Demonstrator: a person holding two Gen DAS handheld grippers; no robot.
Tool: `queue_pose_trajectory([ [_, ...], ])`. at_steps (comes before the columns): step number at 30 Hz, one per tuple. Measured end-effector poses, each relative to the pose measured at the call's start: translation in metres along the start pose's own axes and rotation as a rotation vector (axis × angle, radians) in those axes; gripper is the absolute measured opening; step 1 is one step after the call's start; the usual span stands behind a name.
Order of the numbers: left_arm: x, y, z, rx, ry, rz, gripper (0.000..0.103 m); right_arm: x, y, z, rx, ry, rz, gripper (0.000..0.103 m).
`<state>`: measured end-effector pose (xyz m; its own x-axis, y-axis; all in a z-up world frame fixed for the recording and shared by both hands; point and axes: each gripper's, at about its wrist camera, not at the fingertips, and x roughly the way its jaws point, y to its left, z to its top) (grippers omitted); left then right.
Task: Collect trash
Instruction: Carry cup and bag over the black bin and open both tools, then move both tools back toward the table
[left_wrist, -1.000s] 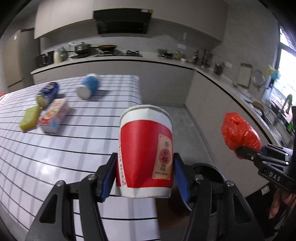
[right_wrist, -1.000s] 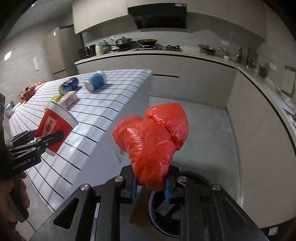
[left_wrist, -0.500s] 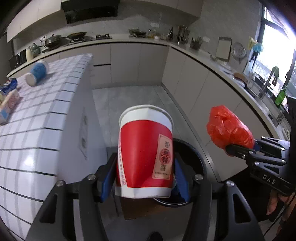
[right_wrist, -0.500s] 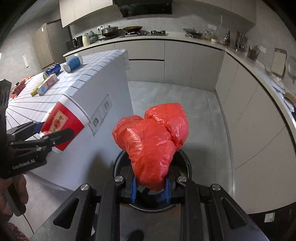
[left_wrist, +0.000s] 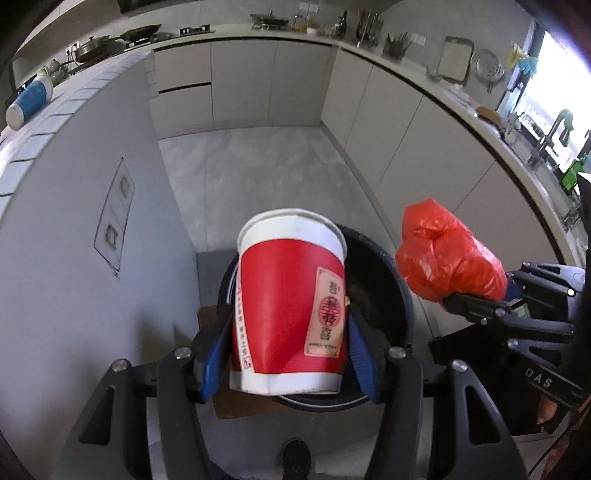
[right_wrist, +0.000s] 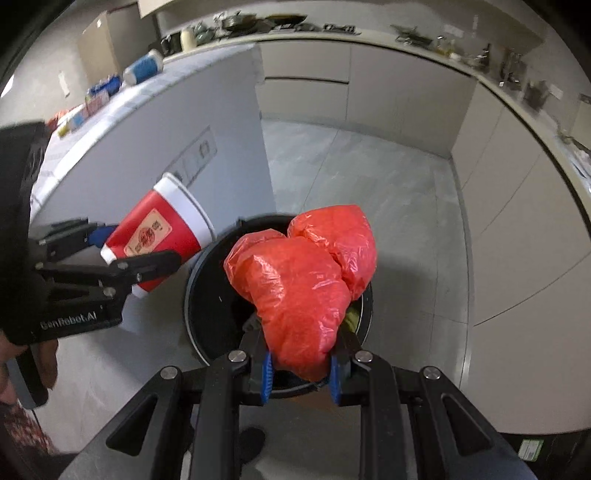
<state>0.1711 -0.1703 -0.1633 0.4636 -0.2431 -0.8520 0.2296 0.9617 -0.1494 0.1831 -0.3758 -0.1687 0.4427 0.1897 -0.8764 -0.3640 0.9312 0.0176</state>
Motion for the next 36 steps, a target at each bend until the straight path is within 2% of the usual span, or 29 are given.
queue_pose_trajectory([
  [2,0.009,-0.001,0.0,-0.02,0.019,-0.015,0.061,0.012,-0.004,-0.002,-0.028,0.018,0.011,0.024],
  [3,0.014,-0.001,0.002,-0.032,0.024,-0.019,0.067,0.02,-0.005,-0.002,-0.047,0.033,0.016,0.024],
  [4,0.02,0.002,0.003,-0.05,0.027,-0.009,0.08,0.026,-0.005,-0.001,-0.065,0.046,0.028,0.025],
  [5,0.027,0.008,0.002,-0.082,0.034,0.041,0.088,0.038,-0.005,-0.001,-0.098,0.069,0.034,0.031],
  [6,0.031,0.012,0.001,-0.107,0.032,0.061,0.1,0.049,-0.006,-0.003,-0.129,0.089,0.025,0.043],
  [7,0.034,0.018,0.001,-0.137,0.036,0.079,0.103,0.065,-0.008,-0.006,-0.168,0.101,0.001,0.083],
  [8,0.036,0.026,0.0,-0.166,0.045,0.112,0.103,0.073,-0.012,-0.007,-0.167,0.106,0.002,0.103],
  [10,0.033,0.032,-0.001,-0.18,0.031,0.135,0.103,0.084,-0.027,-0.009,-0.115,0.134,-0.005,0.103],
  [17,0.026,0.029,0.003,-0.162,0.022,0.187,0.103,0.079,-0.052,-0.002,-0.001,0.092,-0.066,0.103],
  [23,0.019,0.023,0.009,-0.139,-0.004,0.174,0.103,0.071,-0.055,0.003,0.015,0.059,-0.09,0.103],
  [30,-0.003,0.016,0.015,-0.12,-0.046,0.17,0.103,0.043,-0.054,0.008,0.019,0.009,-0.092,0.103],
  [36,-0.04,0.014,0.015,-0.1,-0.11,0.177,0.103,0.006,-0.044,0.015,0.032,-0.056,-0.11,0.103],
])
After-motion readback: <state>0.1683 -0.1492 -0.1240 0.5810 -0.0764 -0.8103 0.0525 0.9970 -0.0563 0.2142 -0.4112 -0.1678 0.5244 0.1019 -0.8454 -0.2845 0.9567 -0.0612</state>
